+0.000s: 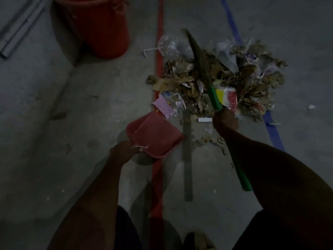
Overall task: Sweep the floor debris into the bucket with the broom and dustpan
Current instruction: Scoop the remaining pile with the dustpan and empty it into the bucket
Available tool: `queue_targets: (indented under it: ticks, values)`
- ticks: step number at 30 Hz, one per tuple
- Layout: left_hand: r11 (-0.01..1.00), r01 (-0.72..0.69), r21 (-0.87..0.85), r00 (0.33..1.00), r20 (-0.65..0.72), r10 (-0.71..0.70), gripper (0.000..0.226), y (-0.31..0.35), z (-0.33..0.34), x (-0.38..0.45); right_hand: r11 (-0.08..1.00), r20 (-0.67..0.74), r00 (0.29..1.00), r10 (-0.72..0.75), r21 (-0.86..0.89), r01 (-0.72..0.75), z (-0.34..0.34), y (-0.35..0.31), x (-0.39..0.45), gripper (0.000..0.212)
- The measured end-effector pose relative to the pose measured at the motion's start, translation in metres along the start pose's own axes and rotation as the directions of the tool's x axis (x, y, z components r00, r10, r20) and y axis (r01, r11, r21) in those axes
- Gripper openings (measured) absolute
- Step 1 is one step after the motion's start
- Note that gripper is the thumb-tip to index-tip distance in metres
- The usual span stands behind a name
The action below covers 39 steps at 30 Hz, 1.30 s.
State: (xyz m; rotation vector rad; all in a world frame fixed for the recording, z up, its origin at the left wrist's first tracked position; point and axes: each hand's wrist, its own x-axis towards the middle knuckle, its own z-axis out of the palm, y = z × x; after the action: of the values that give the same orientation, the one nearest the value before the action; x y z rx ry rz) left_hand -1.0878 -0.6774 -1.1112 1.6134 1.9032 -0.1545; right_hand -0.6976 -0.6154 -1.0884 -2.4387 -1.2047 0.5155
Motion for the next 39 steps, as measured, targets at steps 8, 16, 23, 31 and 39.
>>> queue_targets:
  ticks: [8, 16, 23, 31, 39]
  values:
    - [1.000, -0.031, 0.007, 0.999, -0.038, 0.031, 0.064, 0.022, -0.029, 0.012, 0.997, -0.054, 0.999, 0.000, -0.080, -0.004, -0.016, 0.022, 0.013, 0.036]
    - [0.995, -0.072, 0.068, 0.997, -0.014, 0.073, 0.063, 0.034, -0.038, 0.040, 0.991, 0.140, 0.988, -0.070, -0.103, 0.085, -0.023, 0.068, 0.006, 0.029]
    - [0.987, -0.130, 0.093, 0.991, 0.021, 0.129, 0.075, 0.039, -0.035, 0.084, 0.996, 0.304, 0.948, -0.093, 0.018, 0.092, -0.017, 0.082, -0.025, 0.024]
    - [0.978, -0.172, 0.120, 0.985, 0.042, 0.168, 0.068, 0.041, -0.046, 0.105, 0.937, 0.275, 0.902, -0.333, -0.006, 0.348, 0.004, 0.079, -0.052, 0.028]
    - [0.975, -0.187, 0.117, 0.982, 0.030, 0.184, 0.072, 0.037, -0.045, 0.106, 0.926, 0.055, 0.924, -0.378, 0.009, 0.379, -0.011, 0.069, -0.022, 0.032]
